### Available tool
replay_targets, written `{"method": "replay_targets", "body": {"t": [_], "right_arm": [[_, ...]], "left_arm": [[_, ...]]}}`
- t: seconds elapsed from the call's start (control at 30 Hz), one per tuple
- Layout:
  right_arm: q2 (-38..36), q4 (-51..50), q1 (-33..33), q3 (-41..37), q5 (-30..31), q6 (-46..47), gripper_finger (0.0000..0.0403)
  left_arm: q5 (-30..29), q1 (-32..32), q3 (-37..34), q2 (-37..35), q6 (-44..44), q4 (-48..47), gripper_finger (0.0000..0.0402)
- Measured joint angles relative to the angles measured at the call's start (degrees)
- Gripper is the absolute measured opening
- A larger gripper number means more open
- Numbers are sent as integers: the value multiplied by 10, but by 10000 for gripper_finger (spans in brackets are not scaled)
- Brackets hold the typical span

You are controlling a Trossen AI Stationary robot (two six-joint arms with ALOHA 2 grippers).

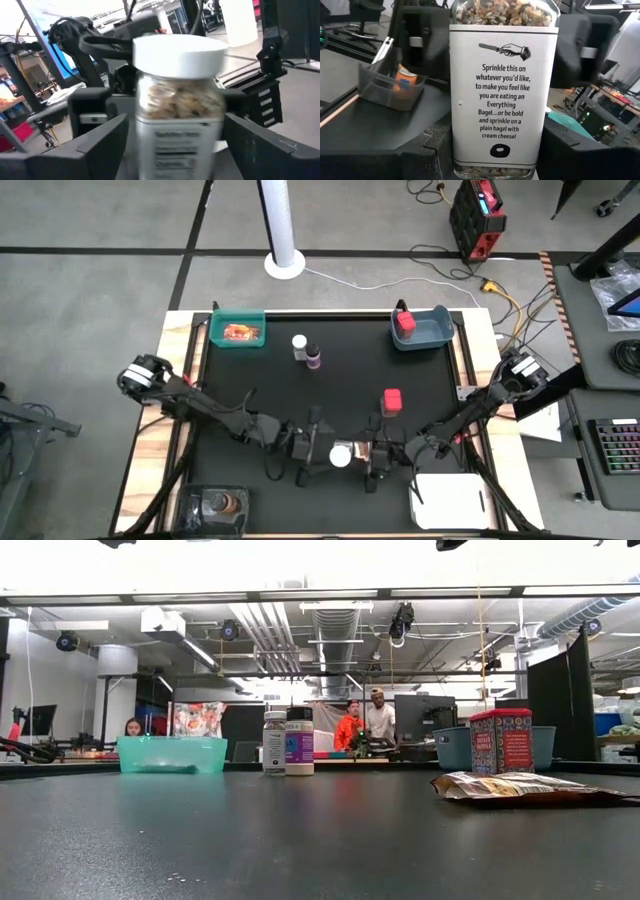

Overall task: Sort spices by type
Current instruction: Put the bottom white seasoning bottle into the white bin

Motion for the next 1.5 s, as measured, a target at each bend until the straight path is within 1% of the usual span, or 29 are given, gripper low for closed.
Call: {"method": "replay_targets", "body": {"t": [0.1, 0.17, 0.23, 0.4, 0.5, 0.53, 0.6, 0.67, 0.73, 0.83, 0.9, 1.07, 1.23, 1.37, 1.5], "right_arm": [[1, 0, 0, 0, -3, 0, 187], [1, -1, 0, 0, -2, 0, 187], [1, -2, 0, 0, -2, -1, 187], [1, -2, 0, 0, 6, 1, 187], [1, -3, -1, 0, 7, 9, 191], [1, -4, -2, 0, 5, 14, 204], [1, -4, -4, 0, 2, 35, 243], [-1, -11, -4, 0, 22, 53, 283], [-8, -36, -3, 0, 57, 71, 315], [-29, -98, 1, 1, 101, 100, 345], [-48, -158, 2, 10, 112, 130, 354], [-93, -359, 1, 67, 118, 215, 354], [-96, -550, 1, 160, 111, 281, 349], [-81, -636, -2, 224, 95, 308, 350], [-66, -648, -4, 255, 90, 300, 354]], "left_arm": [[14, 2, 3, 7, 4, 2, 301], [16, 2, 3, 7, 5, 8, 288], [16, 2, 3, 6, 5, 13, 265], [11, 2, 2, 6, 7, 8, 181], [10, 2, 2, 6, 5, 7, 179], [10, 2, 1, 6, 4, 5, 179], [7, 2, 1, 6, 7, -2, 179], [-20, 2, 1, 6, 10, -15, 179], [-57, 1, 1, 3, 15, -40, 179], [-113, -2, 1, -5, 15, -77, 179], [-139, -4, 1, -11, 12, -103, 179], [-187, -5, 0, -12, 1, -159, 179], [-209, -4, 0, -12, -6, -167, 179], [-220, -4, 0, -12, -2, -168, 179], [-221, -3, 0, -12, -1, -167, 179]]}}
